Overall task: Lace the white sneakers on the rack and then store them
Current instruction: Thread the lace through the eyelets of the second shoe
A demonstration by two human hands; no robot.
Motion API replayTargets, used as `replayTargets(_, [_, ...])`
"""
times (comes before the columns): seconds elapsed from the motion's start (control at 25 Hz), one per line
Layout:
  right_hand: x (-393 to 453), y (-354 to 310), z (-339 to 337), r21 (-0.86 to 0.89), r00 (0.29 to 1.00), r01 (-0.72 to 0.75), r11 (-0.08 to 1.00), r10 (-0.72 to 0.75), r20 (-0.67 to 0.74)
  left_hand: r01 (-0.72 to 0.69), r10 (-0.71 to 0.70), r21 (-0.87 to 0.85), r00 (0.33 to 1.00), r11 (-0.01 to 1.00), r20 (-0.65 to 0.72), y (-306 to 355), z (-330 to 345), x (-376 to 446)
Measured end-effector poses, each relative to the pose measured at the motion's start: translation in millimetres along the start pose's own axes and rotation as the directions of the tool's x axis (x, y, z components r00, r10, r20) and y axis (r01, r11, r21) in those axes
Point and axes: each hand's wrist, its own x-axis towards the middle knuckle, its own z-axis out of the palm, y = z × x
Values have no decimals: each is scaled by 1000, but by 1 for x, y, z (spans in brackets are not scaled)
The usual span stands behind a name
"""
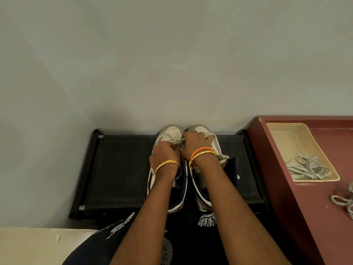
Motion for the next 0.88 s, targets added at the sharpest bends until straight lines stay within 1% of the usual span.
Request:
replayTargets(0.08, [9, 0, 6, -23, 999, -45, 999, 45, 5, 1, -1, -2, 1000, 1000, 2, 0, 0, 0])
replayTargets(0.12, [13, 1, 7, -10, 999, -44, 999, 45, 15, 2, -2, 1, 1000, 1000, 2, -1, 0, 0])
replayTargets(0.24, [18, 9, 11, 92, 1000, 8, 996, -7, -8, -5, 5, 12, 1000, 1000, -2, -2, 1, 2])
replayTargets(0.32, [19, 11, 12, 148, 1000, 4, 989, 1, -32, -4, 4, 23, 1000, 1000, 2, -3, 2, 2])
replayTargets(0.44, [15, 10, 5, 152, 996, -87, 985, 91, -22, 8, -7, 32, 1000, 999, -16, -2, 4, 3])
replayTargets(0.48, [12, 12, -2, 180, 993, -120, 976, 122, 2, 16, -16, 32, 1000, 999, -22, -2, 5, 4])
replayTargets(0.56, [-1, 17, -29, 306, 989, -145, 941, 142, 33, 30, -29, 32, 999, 999, -22, -2, 6, 5])
replayTargets(0.64, [-23, 21, -71, 436, 994, -102, 894, 107, 13, 26, -25, 46, 999, 999, -22, -3, 6, 6])
replayTargets(0.72, [-59, 23, -118, 486, 999, -20, 873, 35, -22, 20, -19, 52, 1000, 998, -20, -4, 6, 6])
replayTargets(0.8, [-100, 24, -160, 540, 996, 71, 839, -28, -87, 24, -24, 49, 1000, 998, -10, -3, 5, 6])
replayTargets(0.88, [-124, 29, -180, 596, 985, 139, 791, -49, -165, 25, -25, 48, 1000, 999, 0, -3, 5, 7])
